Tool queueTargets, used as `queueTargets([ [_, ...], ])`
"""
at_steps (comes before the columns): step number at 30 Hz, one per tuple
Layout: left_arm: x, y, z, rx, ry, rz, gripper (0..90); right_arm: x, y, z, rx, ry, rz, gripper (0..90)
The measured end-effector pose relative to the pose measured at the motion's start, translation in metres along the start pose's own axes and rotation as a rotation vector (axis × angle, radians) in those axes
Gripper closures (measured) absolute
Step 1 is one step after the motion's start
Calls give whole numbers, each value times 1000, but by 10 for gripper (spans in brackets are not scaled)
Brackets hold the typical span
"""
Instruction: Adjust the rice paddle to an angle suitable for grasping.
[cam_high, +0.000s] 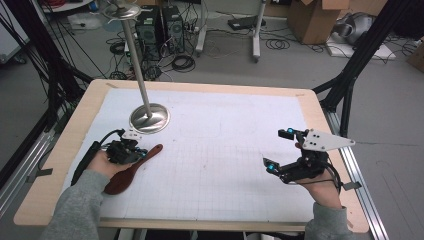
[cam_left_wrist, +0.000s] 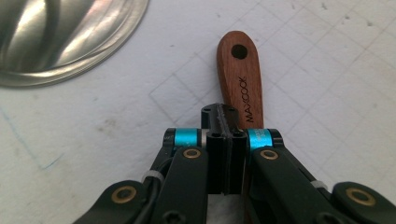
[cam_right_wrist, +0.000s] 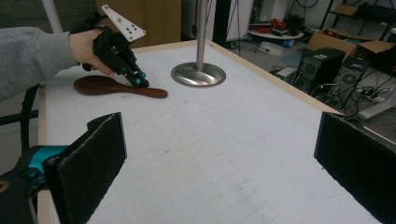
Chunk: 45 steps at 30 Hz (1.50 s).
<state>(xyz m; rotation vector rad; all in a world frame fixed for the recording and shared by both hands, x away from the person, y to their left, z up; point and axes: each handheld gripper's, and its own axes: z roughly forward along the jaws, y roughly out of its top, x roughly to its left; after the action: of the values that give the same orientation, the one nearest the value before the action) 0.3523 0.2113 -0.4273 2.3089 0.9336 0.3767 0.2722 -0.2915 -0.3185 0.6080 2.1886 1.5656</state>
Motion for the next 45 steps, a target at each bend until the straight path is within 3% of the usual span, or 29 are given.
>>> queueTargets([
  [11, -16, 5, 3, 4, -29, 58, 896, 0, 0, 1, 5, 6, -4, 10],
  [16, -16, 6, 3, 6, -29, 57, 896, 1, 0, 2, 11, 13, -2, 10],
  [20, -14, 7, -3, -28, -33, 44, 895, 1, -1, 2, 14, 15, -2, 10],
  [25, -8, 6, -20, -98, -90, 24, 881, 3, 1, 0, 3, 34, 4, 10],
  [29, -8, 6, -33, -127, -151, 37, 721, 3, 2, -1, -1, 33, 0, 10],
  [33, -12, 5, -41, -143, -196, 87, 548, 3, 2, -1, 0, 34, 1, 10],
  [38, -10, 2, -43, -115, -276, 94, 389, 2, 1, 0, 7, 23, 8, 10],
  [41, -6, -1, -44, -78, -289, 59, 286, 1, 1, 0, 7, 19, 10, 10],
  [43, -4, -2, -44, -42, -272, 19, 217, 1, 0, 0, 7, 19, 14, 10],
  [45, -4, -2, -45, -39, -261, 18, 199, 1, 0, 0, 7, 19, 13, 10],
])
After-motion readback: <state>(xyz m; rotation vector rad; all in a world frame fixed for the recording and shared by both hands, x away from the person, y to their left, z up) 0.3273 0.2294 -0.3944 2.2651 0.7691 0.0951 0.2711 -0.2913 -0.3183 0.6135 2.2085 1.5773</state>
